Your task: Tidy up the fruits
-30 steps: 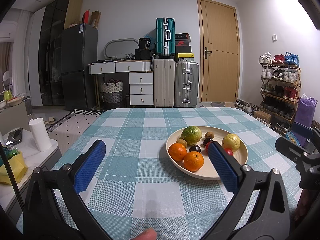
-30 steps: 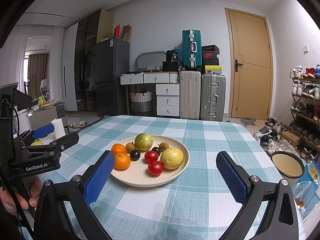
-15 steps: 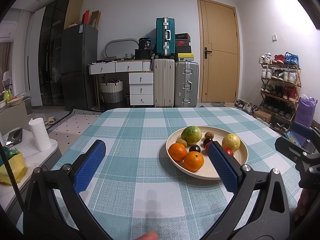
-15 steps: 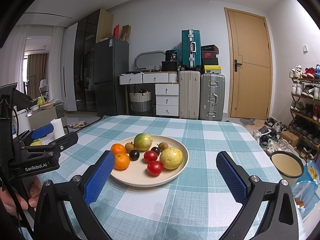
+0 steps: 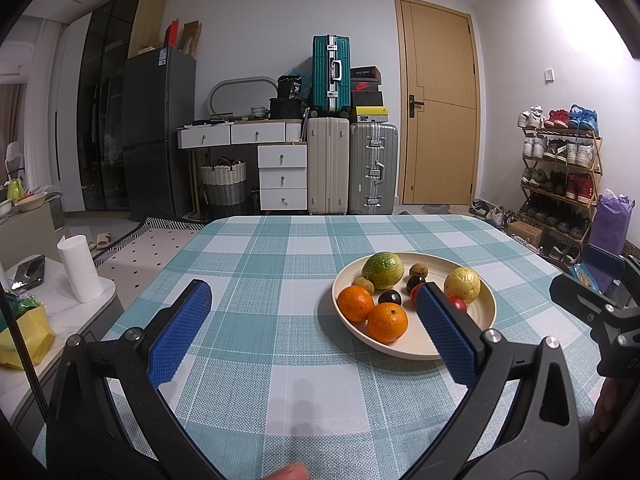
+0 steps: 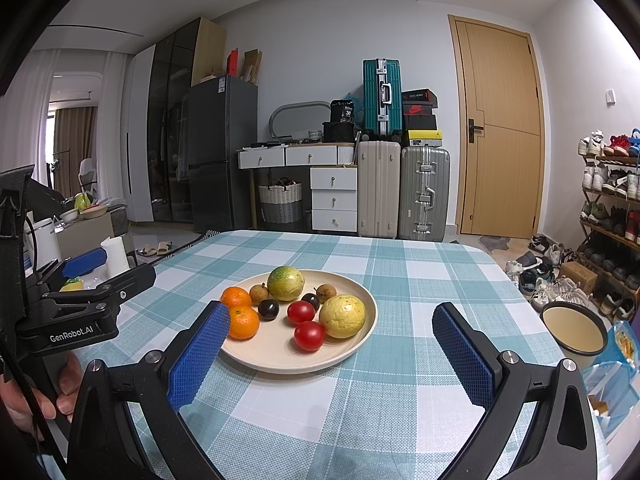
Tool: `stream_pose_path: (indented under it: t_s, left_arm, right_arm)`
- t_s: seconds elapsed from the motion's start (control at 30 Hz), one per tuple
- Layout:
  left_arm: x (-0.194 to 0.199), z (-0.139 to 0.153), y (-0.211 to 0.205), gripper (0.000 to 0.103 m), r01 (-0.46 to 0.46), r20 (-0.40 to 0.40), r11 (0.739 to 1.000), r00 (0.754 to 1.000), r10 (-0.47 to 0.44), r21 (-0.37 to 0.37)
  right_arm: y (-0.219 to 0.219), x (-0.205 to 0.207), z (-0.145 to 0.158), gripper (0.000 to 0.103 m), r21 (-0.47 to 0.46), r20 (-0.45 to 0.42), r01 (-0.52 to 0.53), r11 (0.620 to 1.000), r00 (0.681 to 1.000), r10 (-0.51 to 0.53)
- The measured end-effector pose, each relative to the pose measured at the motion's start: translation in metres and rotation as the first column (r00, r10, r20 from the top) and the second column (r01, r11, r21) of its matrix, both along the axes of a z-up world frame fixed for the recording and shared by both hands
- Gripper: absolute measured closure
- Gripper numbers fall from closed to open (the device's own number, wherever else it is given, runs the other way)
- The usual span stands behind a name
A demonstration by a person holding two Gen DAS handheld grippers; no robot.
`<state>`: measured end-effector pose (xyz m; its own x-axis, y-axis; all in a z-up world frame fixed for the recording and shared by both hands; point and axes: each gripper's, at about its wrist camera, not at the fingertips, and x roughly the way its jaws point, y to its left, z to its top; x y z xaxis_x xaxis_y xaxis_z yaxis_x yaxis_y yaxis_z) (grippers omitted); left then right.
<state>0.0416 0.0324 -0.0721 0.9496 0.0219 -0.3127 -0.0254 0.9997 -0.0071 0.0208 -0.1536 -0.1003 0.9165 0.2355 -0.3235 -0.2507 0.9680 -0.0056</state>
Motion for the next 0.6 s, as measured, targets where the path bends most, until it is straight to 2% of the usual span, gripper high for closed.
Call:
stream_pose_path:
  t_s: [0.6]
  left_arm:
    - [0.0,0.0002,0.0007,0.001,-0.003,-0.001,1.0,1.0,0.003,-0.002]
  right_arm:
    - [-0.0002,0.0,0.0004,0.0,0.001,-0.001,0.0,1.0,1.0,0.0]
